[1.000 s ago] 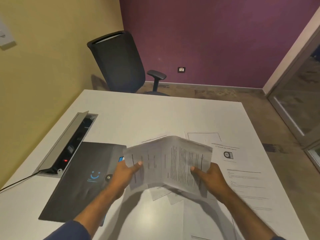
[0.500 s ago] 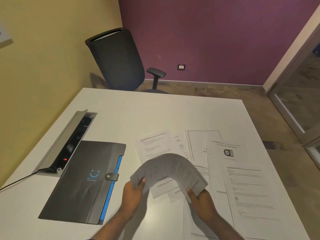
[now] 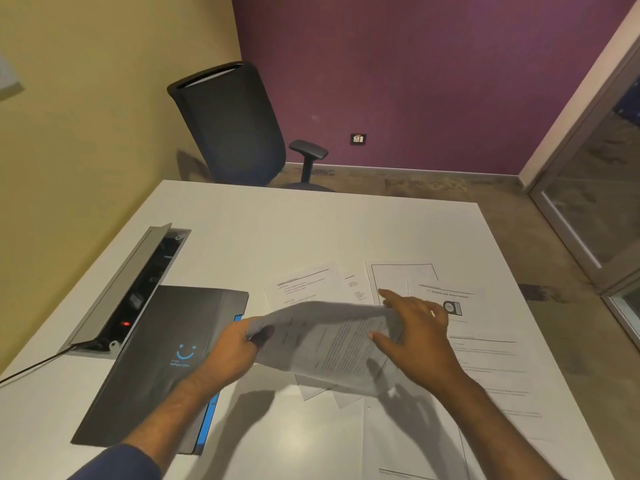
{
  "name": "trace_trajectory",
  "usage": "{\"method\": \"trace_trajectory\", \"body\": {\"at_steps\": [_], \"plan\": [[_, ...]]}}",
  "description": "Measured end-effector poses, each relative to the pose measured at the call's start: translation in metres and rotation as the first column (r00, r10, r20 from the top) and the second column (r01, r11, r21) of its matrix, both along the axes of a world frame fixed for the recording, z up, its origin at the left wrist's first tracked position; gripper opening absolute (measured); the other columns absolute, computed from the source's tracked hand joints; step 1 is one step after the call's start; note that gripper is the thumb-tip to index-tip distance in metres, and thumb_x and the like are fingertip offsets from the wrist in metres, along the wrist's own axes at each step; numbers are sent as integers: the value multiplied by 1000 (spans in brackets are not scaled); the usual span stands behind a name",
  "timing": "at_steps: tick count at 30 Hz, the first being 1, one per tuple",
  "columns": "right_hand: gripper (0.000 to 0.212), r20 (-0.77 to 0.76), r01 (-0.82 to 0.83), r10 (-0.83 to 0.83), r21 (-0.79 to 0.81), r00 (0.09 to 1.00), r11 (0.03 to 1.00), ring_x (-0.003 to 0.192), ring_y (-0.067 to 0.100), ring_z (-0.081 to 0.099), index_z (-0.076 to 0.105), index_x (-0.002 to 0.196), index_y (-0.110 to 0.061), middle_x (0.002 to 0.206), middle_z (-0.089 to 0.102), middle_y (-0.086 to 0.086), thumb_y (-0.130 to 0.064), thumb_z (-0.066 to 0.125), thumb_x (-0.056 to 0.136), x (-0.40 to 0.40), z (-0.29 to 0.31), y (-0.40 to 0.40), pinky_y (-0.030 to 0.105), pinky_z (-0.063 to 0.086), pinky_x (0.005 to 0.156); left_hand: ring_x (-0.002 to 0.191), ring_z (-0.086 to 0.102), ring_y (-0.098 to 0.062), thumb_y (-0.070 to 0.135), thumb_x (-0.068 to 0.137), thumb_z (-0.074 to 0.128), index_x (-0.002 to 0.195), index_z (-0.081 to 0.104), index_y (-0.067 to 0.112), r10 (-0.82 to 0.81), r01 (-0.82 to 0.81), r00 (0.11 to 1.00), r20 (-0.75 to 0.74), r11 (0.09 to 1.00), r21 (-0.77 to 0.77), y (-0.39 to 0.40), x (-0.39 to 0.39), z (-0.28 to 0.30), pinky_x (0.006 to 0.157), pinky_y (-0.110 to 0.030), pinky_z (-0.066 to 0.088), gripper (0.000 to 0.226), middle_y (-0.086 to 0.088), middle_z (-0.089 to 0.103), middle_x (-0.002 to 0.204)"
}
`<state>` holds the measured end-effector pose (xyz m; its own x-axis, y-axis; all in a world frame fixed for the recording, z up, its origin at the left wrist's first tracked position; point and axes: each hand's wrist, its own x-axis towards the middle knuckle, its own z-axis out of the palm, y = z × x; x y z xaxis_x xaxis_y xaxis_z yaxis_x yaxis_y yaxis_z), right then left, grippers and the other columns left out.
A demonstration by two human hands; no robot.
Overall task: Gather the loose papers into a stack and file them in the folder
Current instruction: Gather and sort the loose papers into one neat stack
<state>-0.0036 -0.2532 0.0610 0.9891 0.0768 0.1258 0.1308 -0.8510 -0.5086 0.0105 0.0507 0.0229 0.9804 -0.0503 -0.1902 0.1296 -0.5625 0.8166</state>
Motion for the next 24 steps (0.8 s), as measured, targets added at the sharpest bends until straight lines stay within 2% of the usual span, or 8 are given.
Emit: {"method": "trace_trajectory", "body": {"at_steps": [3,6,9,12,16,19,21,24], "plan": [[39,-92,-57,53,-44,994,997,113,9,56,58,128,-32,109,68,-14,-27,62,90,0,2,7,37,17,115,73,60,-4,18,101,56,93,76,20,-136,135,991,13,988,77,5,7,12,67,-19,46,22,8,73,83],[22,-178,-82,104,127,979,988,86,15,66,73,94,-24,84,74,-6,-11,56,90,0,1,11,38,51,87,74,65,5,19,99,59,87,71,41,-172,168,984,36,981,97,8,15,20,66,-12,45,28,24,72,79],[20,-244,-10,79,273,966,962,79,14,67,73,88,-24,79,73,-5,-12,57,91,-1,-3,8,36,55,75,96,64,1,21,91,70,107,67,42,38,-44,987,155,998,37,8,19,21,87,-26,50,26,19,70,107],[16,-278,119,10,442,961,889,78,17,71,74,85,-20,80,76,0,-16,60,92,-1,-8,2,40,56,73,126,43,-4,25,81,81,144,44,26,201,-199,947,251,979,-34,5,17,13,102,-28,37,73,16,45,140],[17,-402,295,-40,597,915,746,79,14,75,76,86,-28,85,79,-5,-19,63,92,-2,-13,-1,32,60,68,131,43,-8,37,71,86,153,22,28,391,-375,920,-12,871,-316,-17,1,3,101,-29,42,104,13,33,150],[17,-526,423,28,713,850,560,86,19,76,73,106,-20,95,79,-1,-15,61,94,-7,-19,1,28,60,69,122,62,-20,44,80,74,148,42,20,148,-357,922,-357,679,-641,-27,-8,-8,88,-30,53,79,-2,58,142],[19,-573,479,78,746,816,463,90,23,76,70,110,-13,100,79,5,-11,61,95,-11,-24,4,30,61,70,125,61,-27,40,96,60,139,57,15,-126,-207,922,-367,640,-740,-31,-15,-13,100,-41,50,49,-9,64,136],[19,-589,489,117,752,800,443,94,25,75,71,110,-9,104,77,8,-7,61,94,-19,-35,8,32,61,76,120,65,-31,30,100,55,132,62,13,-97,-268,891,-443,675,-688,-37,-22,-20,106,-52,46,37,-11,68,131]]}}
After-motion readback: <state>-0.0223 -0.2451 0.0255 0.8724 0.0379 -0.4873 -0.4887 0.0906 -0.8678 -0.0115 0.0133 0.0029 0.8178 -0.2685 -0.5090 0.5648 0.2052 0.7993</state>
